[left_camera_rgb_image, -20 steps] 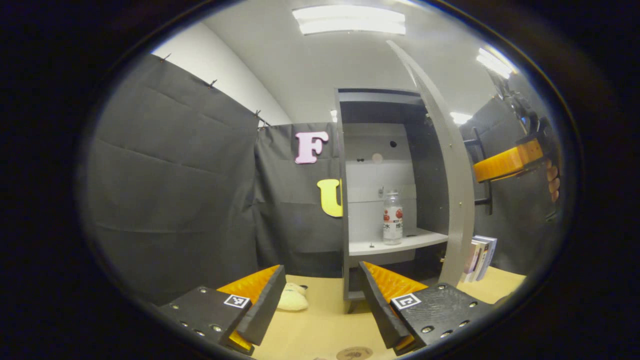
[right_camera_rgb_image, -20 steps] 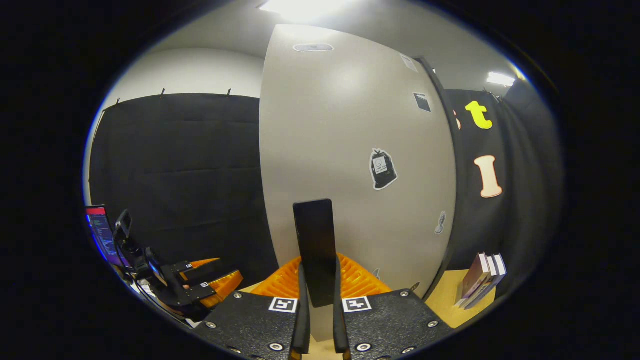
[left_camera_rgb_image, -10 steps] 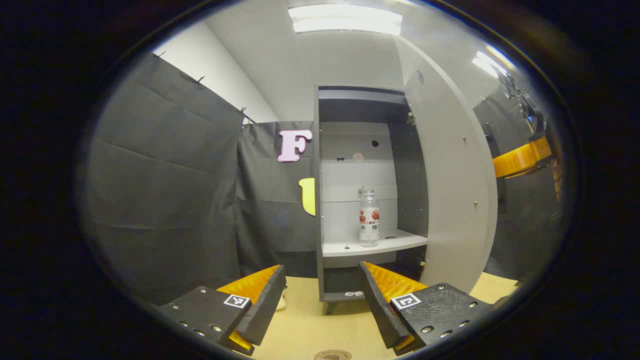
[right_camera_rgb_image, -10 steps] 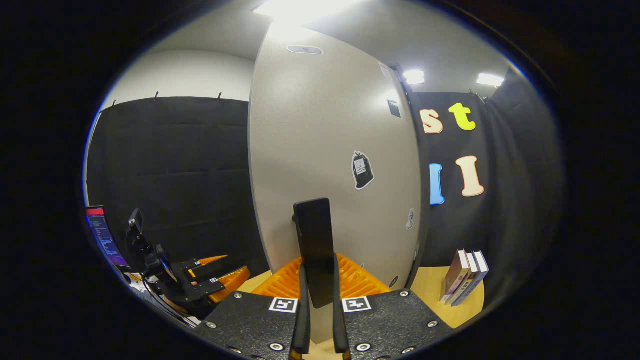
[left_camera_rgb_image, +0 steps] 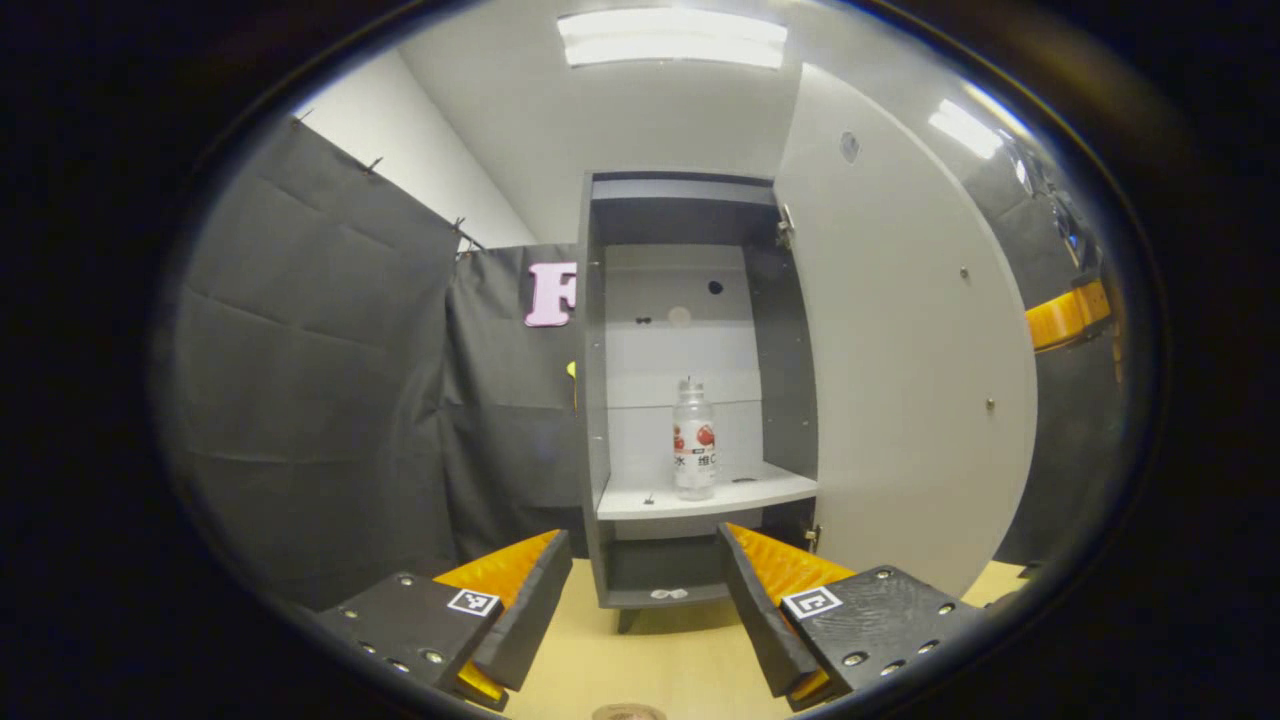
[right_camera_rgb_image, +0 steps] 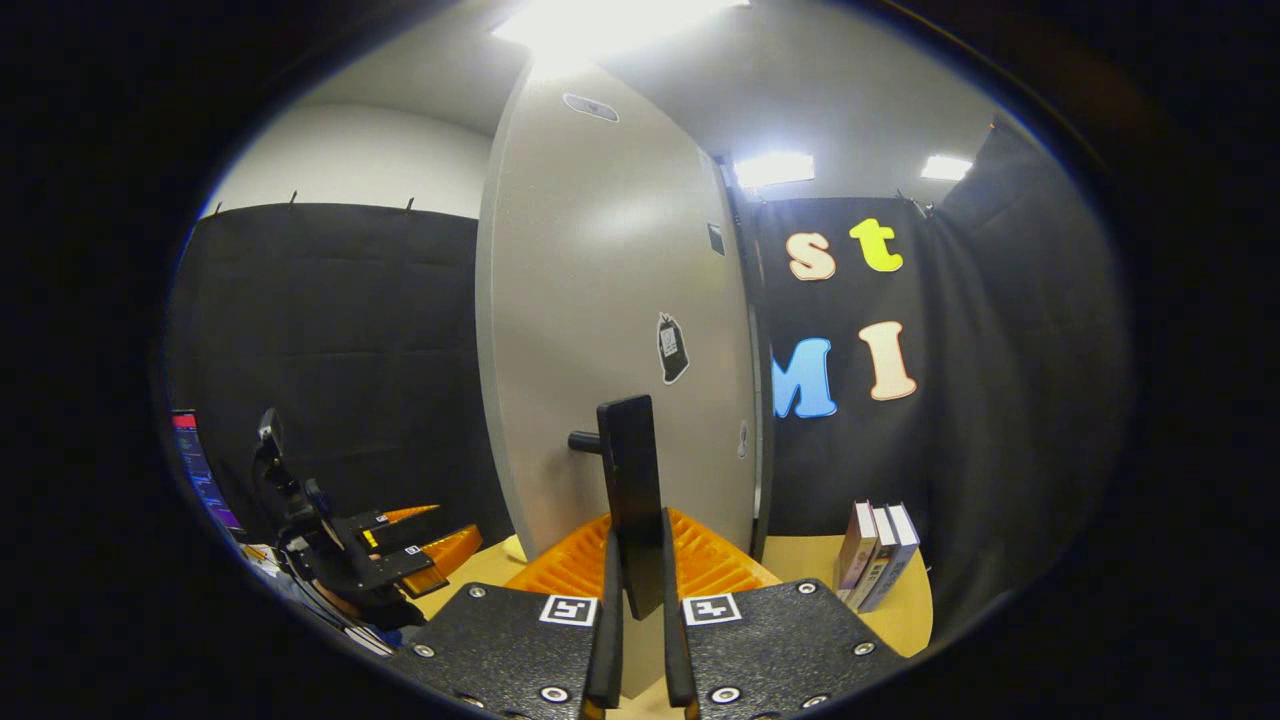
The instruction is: Open the cabinet door with the right hand, grasp the bottle in the cabinet with the left hand and place it on the coaster, then close the cabinet door with the right hand.
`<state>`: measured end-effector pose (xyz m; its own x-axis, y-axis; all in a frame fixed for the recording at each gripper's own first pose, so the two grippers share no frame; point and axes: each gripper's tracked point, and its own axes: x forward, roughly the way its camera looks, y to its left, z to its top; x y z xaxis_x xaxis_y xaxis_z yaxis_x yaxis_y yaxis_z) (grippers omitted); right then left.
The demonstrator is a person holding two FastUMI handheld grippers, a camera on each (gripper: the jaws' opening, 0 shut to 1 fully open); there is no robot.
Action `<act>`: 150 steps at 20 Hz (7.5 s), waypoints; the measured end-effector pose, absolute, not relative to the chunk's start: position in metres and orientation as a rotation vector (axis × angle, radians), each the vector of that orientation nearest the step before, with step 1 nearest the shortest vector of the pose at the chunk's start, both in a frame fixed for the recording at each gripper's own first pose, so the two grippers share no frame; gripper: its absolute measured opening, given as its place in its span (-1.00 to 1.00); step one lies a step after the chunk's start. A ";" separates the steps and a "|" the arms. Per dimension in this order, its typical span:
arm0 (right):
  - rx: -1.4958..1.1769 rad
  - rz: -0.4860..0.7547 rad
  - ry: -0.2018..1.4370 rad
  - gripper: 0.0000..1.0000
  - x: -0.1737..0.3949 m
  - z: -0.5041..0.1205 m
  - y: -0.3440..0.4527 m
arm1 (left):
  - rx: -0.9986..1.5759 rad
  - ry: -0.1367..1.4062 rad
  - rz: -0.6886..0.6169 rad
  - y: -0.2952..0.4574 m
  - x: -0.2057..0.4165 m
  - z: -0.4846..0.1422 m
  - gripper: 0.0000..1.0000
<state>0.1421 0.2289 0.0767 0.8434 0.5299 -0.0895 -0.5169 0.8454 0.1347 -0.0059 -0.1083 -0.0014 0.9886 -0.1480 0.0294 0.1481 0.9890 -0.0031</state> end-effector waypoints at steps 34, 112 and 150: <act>0.089 -0.049 0.160 0.87 0.108 -0.003 0.073 | -0.072 0.035 -0.319 -0.210 0.272 0.002 0.73; 0.098 -0.012 0.222 0.87 0.166 -0.092 0.063 | -0.146 0.352 0.053 -0.055 0.003 -0.328 0.51; 0.128 0.072 0.101 0.87 0.195 -0.011 0.093 | -0.066 0.188 0.089 -0.031 -0.002 -0.114 0.70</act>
